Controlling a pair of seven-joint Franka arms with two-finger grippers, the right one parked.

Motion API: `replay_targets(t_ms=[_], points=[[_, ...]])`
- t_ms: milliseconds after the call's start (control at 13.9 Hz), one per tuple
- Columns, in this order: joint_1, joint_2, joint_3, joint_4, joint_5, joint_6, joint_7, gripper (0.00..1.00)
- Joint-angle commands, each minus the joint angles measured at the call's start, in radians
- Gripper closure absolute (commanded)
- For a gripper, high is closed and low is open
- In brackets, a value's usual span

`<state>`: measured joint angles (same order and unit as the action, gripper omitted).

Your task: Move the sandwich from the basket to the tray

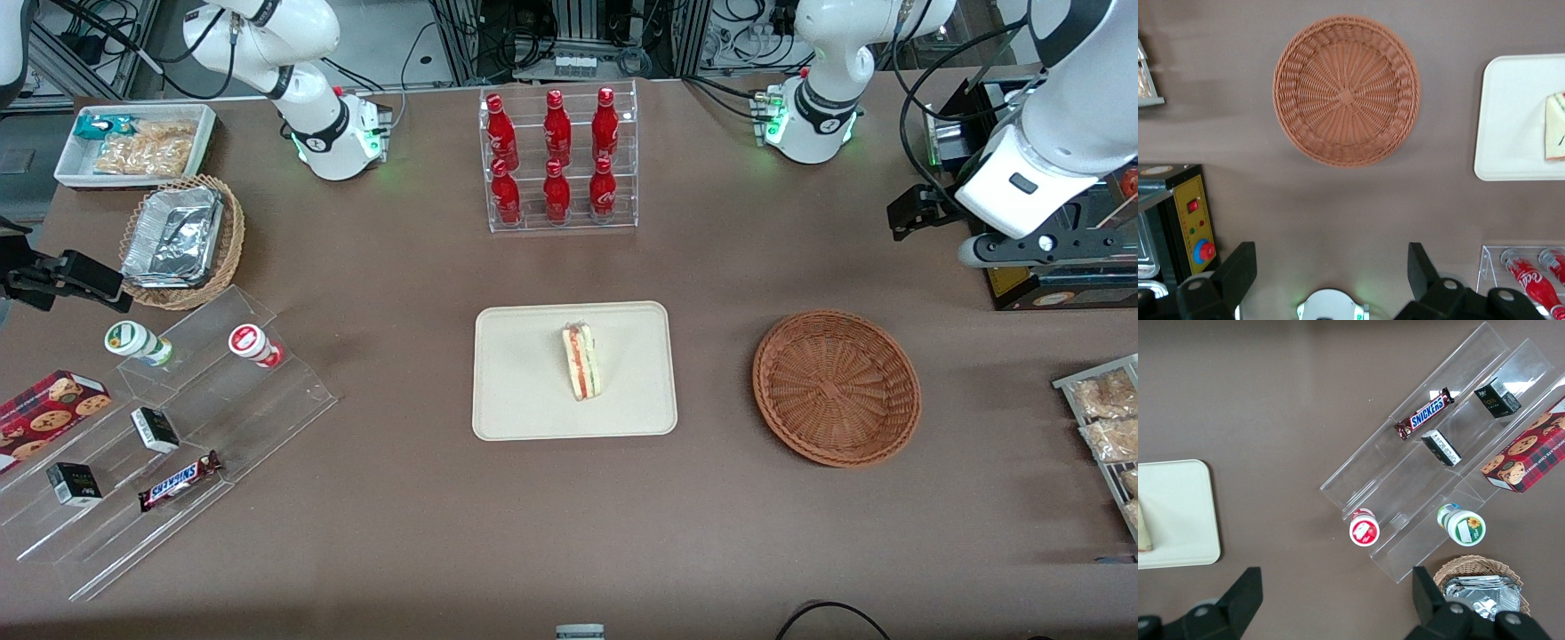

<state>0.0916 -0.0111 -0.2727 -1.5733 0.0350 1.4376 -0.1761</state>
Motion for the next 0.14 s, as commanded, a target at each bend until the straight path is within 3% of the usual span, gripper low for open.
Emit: replay_targets(t_ms=[0, 72], points=[[0.014, 0.0, -0.013, 0.007, 0.01, 0.01, 0.0, 0.0], [0.014, 0.0, -0.013, 0.006, 0.008, 0.009, 0.0, 0.0]])
